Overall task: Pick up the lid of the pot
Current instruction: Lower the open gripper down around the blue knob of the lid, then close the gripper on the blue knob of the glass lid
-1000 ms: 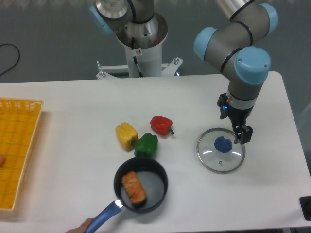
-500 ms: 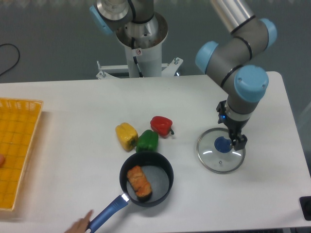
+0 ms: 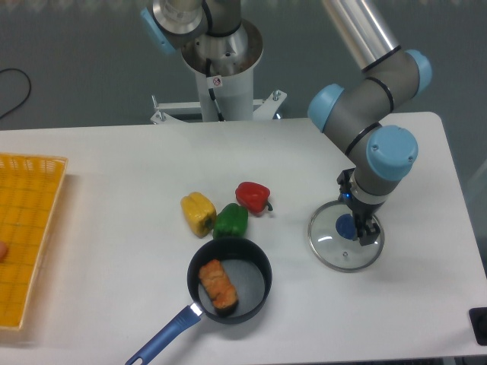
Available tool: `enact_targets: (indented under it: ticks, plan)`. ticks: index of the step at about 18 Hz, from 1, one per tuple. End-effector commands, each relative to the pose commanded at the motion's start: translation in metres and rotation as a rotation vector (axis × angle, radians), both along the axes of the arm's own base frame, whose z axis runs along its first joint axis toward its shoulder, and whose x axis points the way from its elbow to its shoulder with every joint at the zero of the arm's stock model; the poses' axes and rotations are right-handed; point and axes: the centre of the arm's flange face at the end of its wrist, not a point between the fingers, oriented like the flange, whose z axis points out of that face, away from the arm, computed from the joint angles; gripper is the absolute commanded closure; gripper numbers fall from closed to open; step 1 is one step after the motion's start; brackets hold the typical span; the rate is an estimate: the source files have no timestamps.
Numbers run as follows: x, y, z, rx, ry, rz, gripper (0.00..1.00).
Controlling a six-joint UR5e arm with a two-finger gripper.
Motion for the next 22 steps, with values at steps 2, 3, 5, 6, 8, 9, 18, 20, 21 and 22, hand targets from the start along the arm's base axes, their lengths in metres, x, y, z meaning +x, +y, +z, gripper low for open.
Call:
enact_targets:
  ticks: [2, 3, 5, 6, 8, 9, 18, 20, 21, 22]
  plan:
    - [-0.001, 0.001, -0.006, -0.003, -0.007, 0.000, 0.00]
    - [-0.002, 0.001, -0.008, -0.004, -0.008, 0.000, 0.00]
    - [-0.003, 0.001, -0.010, -0.005, -0.011, 0.000, 0.00]
    - [-0.003, 0.001, -0.011, -0.004, -0.008, 0.000, 0.00]
    - [-0.004, 0.002, -0.016, -0.005, -0.011, 0.000, 0.00]
    - [-0.004, 0.002, -0.017, -0.006, -0.013, -0.002, 0.00]
    - [-0.004, 0.001, -0.026, -0.008, -0.022, 0.000, 0.00]
    - [-0.004, 0.001, -0.028, -0.009, -0.024, 0.000, 0.00]
    - [-0.004, 0.000, -0.028, -0.009, -0.024, 0.002, 0.00]
    - [-0.005, 0.000, -0.028, -0.011, -0.024, 0.002, 0.00]
